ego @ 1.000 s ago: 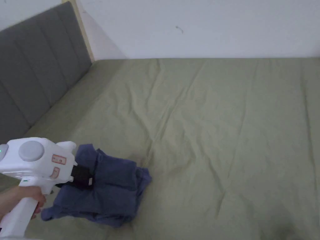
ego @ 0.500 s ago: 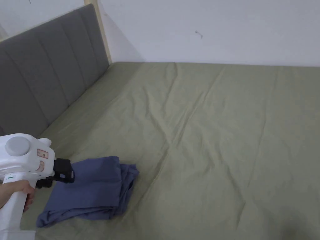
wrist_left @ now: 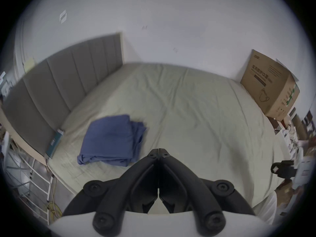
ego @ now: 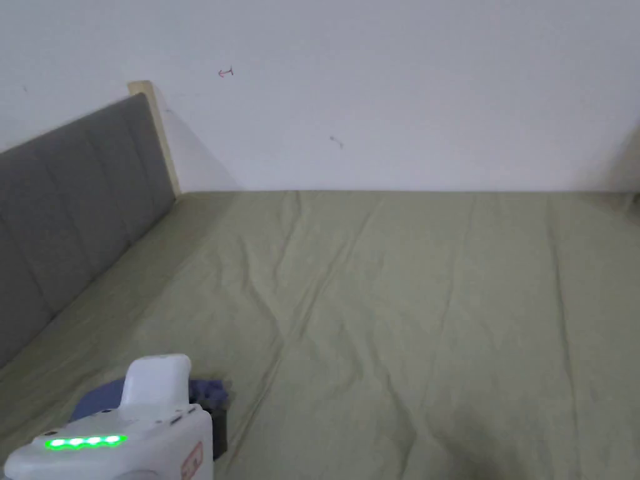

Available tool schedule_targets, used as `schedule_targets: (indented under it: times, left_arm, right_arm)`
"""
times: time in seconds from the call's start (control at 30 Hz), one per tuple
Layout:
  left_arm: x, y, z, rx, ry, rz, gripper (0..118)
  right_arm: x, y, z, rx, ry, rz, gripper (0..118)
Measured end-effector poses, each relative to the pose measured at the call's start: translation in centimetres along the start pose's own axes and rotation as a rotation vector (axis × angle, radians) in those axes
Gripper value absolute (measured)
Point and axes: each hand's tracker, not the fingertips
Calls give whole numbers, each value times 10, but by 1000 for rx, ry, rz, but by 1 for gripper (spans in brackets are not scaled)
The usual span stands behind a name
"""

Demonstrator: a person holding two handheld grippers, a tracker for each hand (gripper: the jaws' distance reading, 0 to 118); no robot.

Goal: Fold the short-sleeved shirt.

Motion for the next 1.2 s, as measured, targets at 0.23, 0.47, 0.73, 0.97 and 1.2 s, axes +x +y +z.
schedule_targets:
  times: [0.23, 0.47, 0.73, 0.97, 1.2]
  left_arm:
    - [74, -10, 55, 159, -35, -9, 0]
    - [101, -8, 100, 340, -15, -11, 5]
    - [115, -3, 135, 445, -88, -73, 90]
    - [126, -1, 148, 508, 12, -133, 111]
    - [126, -2, 147, 402, -82, -80, 111]
  right_arm:
    - [-23, 12, 57, 247, -57, 64, 1]
    - [-36, 18, 106, 548, -119, 49, 16]
    - [-45, 16, 137, 749, -229, 29, 97]
    - [-46, 17, 148, 782, -245, 37, 98]
    - [-45, 21, 143, 740, -271, 53, 98]
